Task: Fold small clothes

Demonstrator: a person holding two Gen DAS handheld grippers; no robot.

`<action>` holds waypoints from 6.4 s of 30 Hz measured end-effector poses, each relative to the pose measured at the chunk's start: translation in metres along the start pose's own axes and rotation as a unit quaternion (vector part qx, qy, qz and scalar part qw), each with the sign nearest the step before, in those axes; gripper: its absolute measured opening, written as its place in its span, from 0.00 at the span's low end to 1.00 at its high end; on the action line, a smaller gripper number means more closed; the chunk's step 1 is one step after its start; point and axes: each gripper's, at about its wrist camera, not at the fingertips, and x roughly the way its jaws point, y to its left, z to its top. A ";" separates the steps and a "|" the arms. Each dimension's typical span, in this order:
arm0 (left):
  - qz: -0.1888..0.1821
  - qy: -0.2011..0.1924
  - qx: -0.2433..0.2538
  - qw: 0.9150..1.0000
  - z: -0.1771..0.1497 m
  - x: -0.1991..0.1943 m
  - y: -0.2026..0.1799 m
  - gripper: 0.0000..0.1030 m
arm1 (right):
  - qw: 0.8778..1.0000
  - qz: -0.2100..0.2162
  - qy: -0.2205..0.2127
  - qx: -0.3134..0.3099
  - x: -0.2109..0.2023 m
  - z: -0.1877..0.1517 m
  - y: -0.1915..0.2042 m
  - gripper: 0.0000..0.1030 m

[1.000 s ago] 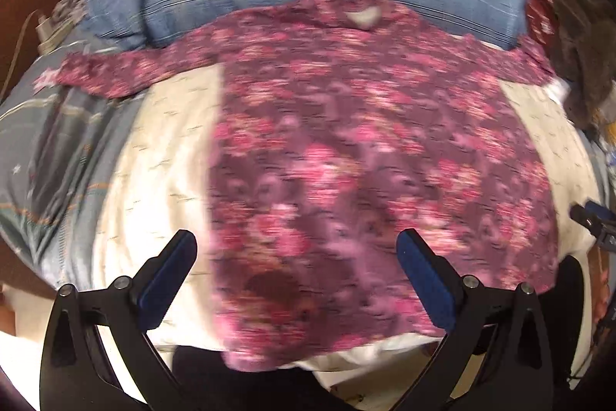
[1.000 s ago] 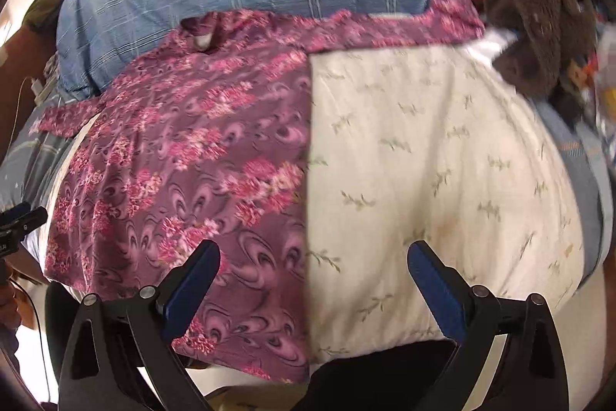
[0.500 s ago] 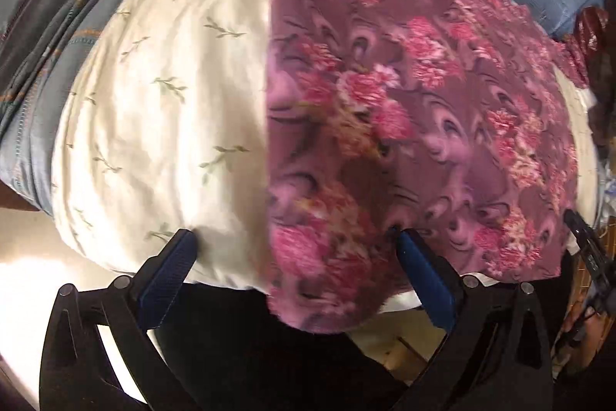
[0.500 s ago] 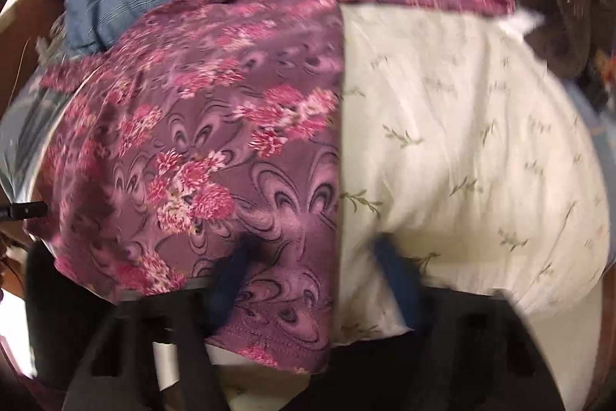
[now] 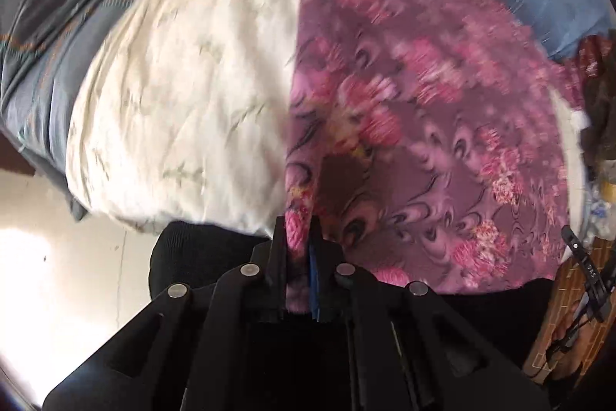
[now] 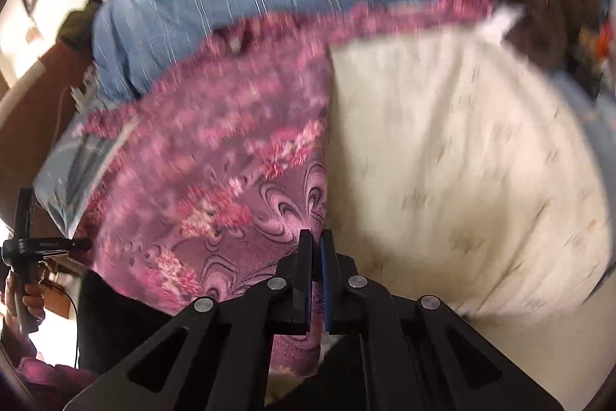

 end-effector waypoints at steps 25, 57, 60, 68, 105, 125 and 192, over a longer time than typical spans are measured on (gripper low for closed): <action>-0.049 -0.151 0.109 0.981 0.212 0.051 -0.189 0.81 | 0.944 -0.076 -0.196 0.254 0.041 0.284 -0.158 0.63; 0.033 -0.265 -0.082 0.960 0.236 0.014 -0.087 0.85 | 0.974 0.188 -0.078 0.104 0.148 0.278 0.149 0.06; 0.046 -0.268 -0.135 0.953 0.239 0.011 -0.058 0.85 | 0.965 0.236 -0.041 0.105 0.175 0.263 0.184 0.06; -0.014 -0.226 -0.155 0.962 0.240 0.026 -0.047 0.85 | 0.972 0.208 0.063 0.090 0.180 0.208 0.170 0.17; -0.071 -0.150 -0.092 0.982 0.280 0.069 -0.104 0.14 | 0.939 0.156 -0.079 0.296 0.132 0.209 -0.055 0.02; -0.106 -0.138 -0.056 0.983 0.294 0.040 -0.097 0.55 | 0.993 0.038 -0.110 0.034 0.162 0.230 0.043 0.49; -0.196 -0.049 -0.038 0.979 0.268 0.045 -0.179 0.52 | 0.980 0.130 -0.133 0.066 0.152 0.219 0.025 0.64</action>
